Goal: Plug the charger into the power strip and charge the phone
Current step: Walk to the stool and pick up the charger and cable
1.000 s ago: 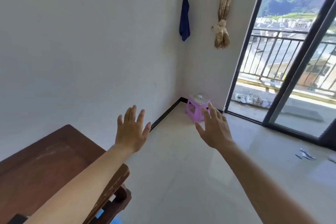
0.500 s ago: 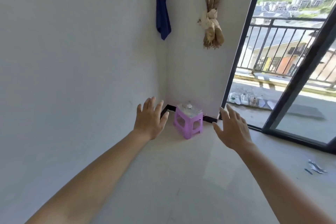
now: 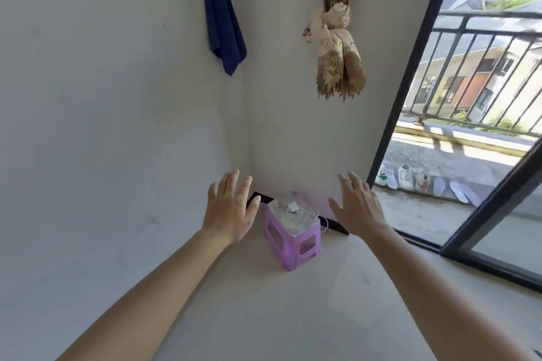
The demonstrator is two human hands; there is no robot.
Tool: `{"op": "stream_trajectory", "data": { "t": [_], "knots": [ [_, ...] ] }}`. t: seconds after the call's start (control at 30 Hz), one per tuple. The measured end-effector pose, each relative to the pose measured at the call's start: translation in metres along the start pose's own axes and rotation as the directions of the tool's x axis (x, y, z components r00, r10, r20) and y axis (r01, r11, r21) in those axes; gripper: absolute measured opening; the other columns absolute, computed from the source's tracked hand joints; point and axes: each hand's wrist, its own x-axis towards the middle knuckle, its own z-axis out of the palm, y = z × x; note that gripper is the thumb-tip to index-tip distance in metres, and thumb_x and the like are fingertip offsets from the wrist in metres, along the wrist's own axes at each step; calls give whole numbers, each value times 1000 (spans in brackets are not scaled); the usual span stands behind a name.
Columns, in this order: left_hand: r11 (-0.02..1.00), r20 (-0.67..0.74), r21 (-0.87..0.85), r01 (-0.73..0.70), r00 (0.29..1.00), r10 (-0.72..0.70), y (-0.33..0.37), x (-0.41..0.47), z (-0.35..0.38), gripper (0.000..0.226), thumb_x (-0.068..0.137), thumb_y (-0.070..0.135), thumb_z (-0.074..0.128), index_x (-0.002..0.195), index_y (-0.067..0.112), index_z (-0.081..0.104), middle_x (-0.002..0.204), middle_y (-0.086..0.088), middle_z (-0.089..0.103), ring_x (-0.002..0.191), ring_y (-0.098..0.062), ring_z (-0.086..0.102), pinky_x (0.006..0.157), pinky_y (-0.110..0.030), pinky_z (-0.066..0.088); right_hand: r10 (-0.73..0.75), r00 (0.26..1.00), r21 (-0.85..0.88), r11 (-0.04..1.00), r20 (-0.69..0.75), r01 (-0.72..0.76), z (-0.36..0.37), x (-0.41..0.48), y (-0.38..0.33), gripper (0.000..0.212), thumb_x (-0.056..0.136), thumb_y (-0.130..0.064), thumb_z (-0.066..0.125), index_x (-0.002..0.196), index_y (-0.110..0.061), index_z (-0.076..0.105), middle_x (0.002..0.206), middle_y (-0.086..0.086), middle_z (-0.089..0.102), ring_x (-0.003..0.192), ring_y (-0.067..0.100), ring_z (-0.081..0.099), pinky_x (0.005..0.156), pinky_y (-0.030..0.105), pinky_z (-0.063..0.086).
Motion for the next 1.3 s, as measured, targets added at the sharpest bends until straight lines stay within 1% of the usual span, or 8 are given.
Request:
{"op": "stream_trajectory", "data": {
  "t": [0.23, 0.4, 0.6, 0.73, 0.83, 1.07, 1.2, 1.3],
  "knots": [
    [995, 92, -31, 99, 991, -96, -38, 159, 85, 62, 102, 50, 25, 154, 16, 27, 164, -17, 19, 152, -29, 13, 121, -52, 16, -102, 990, -27, 994, 93, 105, 63, 186, 10, 72, 95, -45, 53, 155, -18, 23, 163, 12, 25, 145, 31, 33, 111, 46, 35],
    [992, 190, -55, 116, 976, -104, -63, 290, 151, 62, 102, 50, 22, 155, 17, 23, 166, -15, 14, 152, -27, 10, 121, -52, 14, -71, 980, -25, 997, 185, 77, 114, 314, 23, 71, 94, -43, 53, 154, -18, 23, 162, 11, 27, 144, 30, 34, 112, 45, 36],
    [992, 325, -63, 109, 942, -83, -76, 398, 224, 59, 103, 46, 29, 150, 12, 33, 162, -20, 23, 149, -33, 20, 117, -54, 22, -22, 952, -34, 999, 305, 34, 180, 430, 49, 68, 95, -41, 54, 153, -17, 26, 158, 10, 32, 137, 32, 41, 103, 46, 43],
    [992, 469, -55, 114, 880, -76, -81, 419, 304, 60, 102, 48, 29, 152, 14, 27, 163, -20, 21, 149, -35, 21, 115, -54, 26, 15, 897, -10, 1000, 442, -11, 257, 468, 74, 67, 96, -39, 54, 152, -17, 26, 156, 10, 35, 133, 34, 44, 100, 48, 45],
    [986, 574, -43, 159, 812, -106, -85, 421, 374, 61, 102, 47, 32, 153, 15, 25, 163, -20, 19, 148, -37, 22, 113, -53, 30, 36, 822, -12, 999, 569, -35, 329, 485, 92, 68, 96, -38, 56, 153, -17, 24, 154, 12, 36, 133, 35, 44, 102, 50, 45],
    [917, 715, -119, 380, 674, -187, -89, 403, 559, 61, 99, 40, 45, 149, 9, 28, 160, -20, 24, 144, -37, 25, 107, -54, 34, 48, 698, -38, 999, 715, -30, 514, 480, 139, 68, 94, -37, 59, 150, -18, 26, 147, 15, 43, 127, 37, 49, 92, 47, 48],
    [866, 755, -135, 481, 616, -224, -80, 386, 647, 58, 97, 34, 51, 144, 5, 34, 145, -22, 41, 130, -41, 42, 98, -53, 42, 106, 666, -65, 994, 738, -86, 601, 454, 158, 65, 94, -38, 58, 148, -18, 28, 140, 17, 46, 116, 38, 55, 82, 43, 49],
    [825, 754, -143, 547, 600, -268, -70, 378, 695, 55, 95, 31, 55, 140, 4, 38, 131, -24, 48, 117, -42, 50, 88, -50, 45, 115, 693, -28, 990, 711, -135, 646, 433, 168, 57, 91, -38, 61, 139, -18, 37, 133, 16, 51, 107, 39, 59, 76, 43, 50]
  ]
}}
